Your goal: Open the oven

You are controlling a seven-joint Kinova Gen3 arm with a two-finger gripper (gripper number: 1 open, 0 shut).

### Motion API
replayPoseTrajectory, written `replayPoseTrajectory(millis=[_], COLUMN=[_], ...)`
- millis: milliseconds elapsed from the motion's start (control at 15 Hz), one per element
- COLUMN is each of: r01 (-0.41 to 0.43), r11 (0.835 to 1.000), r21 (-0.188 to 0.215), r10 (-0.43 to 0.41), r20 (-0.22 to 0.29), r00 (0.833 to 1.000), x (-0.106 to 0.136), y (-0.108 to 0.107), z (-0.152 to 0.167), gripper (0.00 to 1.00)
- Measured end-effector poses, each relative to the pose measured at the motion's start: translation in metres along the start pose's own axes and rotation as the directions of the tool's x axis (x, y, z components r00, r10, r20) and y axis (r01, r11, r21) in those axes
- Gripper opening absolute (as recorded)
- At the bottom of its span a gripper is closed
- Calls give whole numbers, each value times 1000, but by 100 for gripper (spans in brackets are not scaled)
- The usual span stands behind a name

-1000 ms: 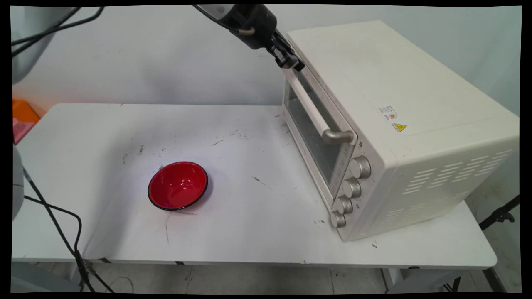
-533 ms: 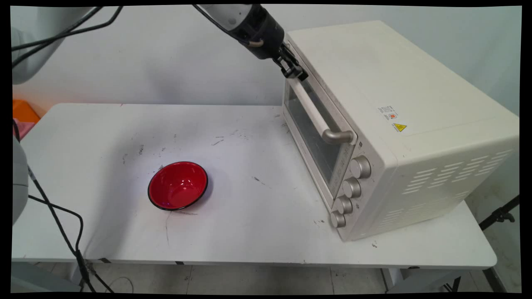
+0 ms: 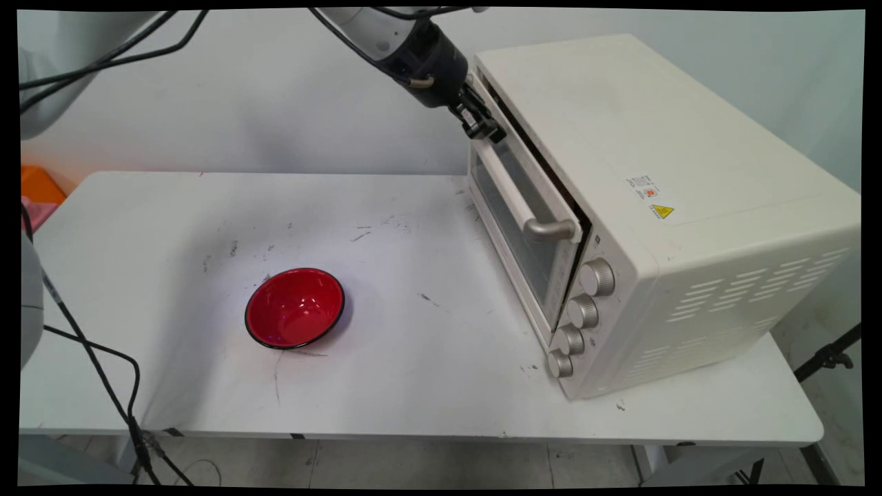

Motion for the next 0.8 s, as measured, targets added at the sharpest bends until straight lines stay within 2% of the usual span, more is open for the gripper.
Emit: replayPoseTrajectory(millis=[467, 800], r01=[16, 35], r11=[1000, 999], r21=[-7, -10], r10=[-16, -36], r20=[-6, -39], r00=[1000, 999], x=[-22, -44], y=[4, 10], z=[-12, -16], gripper=[0, 0])
